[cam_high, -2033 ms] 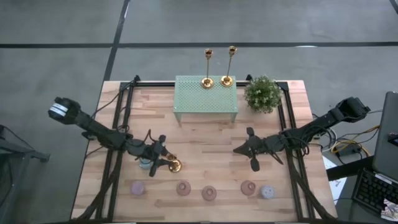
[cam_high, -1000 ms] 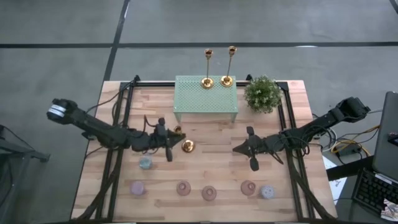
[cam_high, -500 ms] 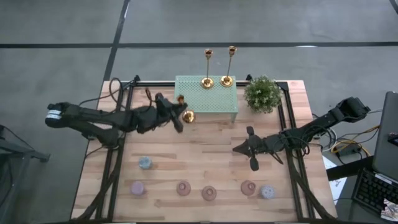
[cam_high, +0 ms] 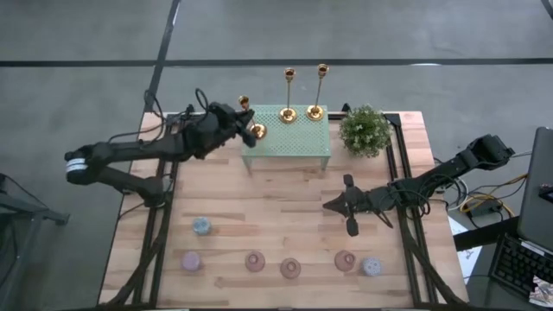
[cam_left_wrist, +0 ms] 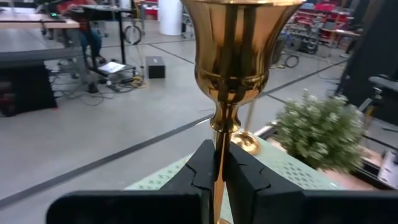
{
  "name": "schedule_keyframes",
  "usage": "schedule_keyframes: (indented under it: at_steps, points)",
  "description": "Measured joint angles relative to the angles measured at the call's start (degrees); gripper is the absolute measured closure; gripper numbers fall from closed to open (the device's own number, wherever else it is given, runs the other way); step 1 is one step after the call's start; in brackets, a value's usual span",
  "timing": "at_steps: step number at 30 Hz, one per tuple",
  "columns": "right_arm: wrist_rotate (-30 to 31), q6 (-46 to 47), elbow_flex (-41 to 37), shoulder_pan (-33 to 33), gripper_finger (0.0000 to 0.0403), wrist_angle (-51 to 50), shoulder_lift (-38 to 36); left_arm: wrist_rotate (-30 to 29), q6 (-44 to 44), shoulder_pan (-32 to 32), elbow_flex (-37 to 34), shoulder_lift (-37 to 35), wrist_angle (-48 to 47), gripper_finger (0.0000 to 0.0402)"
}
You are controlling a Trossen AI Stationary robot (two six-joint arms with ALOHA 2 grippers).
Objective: Pick & Place candle stick holders
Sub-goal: Put the gold candle holder on the shelf aligned with the other gold candle holders
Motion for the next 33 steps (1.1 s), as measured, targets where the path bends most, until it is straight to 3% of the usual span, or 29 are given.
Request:
schedule_keyframes:
  at_steps: [5, 19, 33]
  points:
    - [0.2, 0.0, 0.0, 0.0, 0.0394, 0.0, 0.0, 0.2, 0.6, 3.1, 2.9, 4.3, -0.1, 0.0364]
    - [0.1, 0.4, 0.0, 0.0, 0.0394, -0.1, 0.0, 3.4, 0.0, 9.7, 13.6, 15.3, -3.6, 0.037]
    - [0.1, 0.4, 0.0, 0.0, 0.0394, -0.1, 0.0, 1.3, -1.4, 12.4, 15.2, 19.6, -3.5, 0.0369]
